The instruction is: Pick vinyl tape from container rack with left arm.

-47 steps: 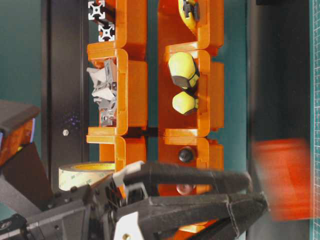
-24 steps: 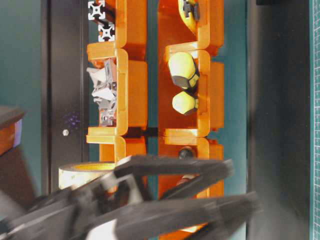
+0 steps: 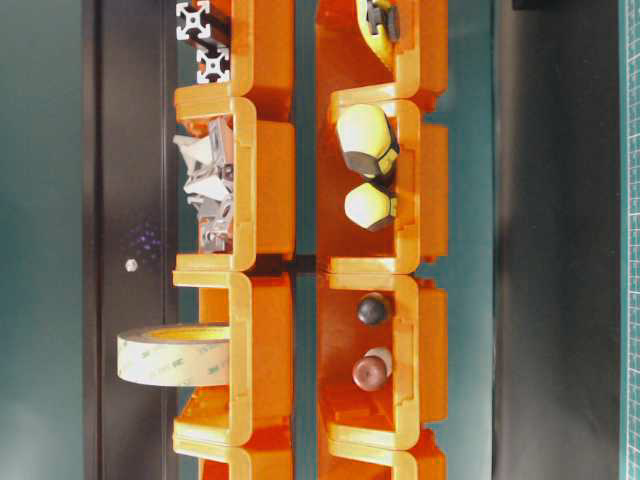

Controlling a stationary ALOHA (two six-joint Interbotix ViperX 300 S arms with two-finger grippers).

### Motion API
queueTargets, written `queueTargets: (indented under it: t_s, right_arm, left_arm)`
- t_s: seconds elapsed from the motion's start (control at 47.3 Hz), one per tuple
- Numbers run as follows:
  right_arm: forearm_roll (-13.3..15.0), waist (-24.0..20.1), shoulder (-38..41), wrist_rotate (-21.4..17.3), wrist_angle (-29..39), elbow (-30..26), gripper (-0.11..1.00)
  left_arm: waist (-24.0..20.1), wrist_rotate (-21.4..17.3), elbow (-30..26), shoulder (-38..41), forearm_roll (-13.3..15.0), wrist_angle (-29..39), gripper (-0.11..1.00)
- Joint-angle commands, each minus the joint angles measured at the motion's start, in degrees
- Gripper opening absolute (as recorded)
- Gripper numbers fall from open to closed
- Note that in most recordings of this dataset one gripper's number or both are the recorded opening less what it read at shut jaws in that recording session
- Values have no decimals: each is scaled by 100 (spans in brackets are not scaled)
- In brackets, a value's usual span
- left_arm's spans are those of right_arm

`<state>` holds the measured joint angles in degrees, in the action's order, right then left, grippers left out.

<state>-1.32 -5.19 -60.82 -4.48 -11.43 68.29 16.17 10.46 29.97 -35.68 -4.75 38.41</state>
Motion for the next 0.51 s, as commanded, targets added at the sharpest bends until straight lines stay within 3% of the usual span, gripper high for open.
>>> queueTargets:
  t_s: [0.0,0.211,0.486]
  right_arm:
    - [-18,0,26,-9,-9,-202,0]
    - [-18,0,26,-9,-9,-193,0]
    - [-18,9,-35,0,-9,-114,0]
  left_arm:
    - [18,0,316,-835,-9,-396,84]
    - [18,9,1011,-2145,-9,-791,84]
    - [-229,-70,1521,-3085,-9,-809,84]
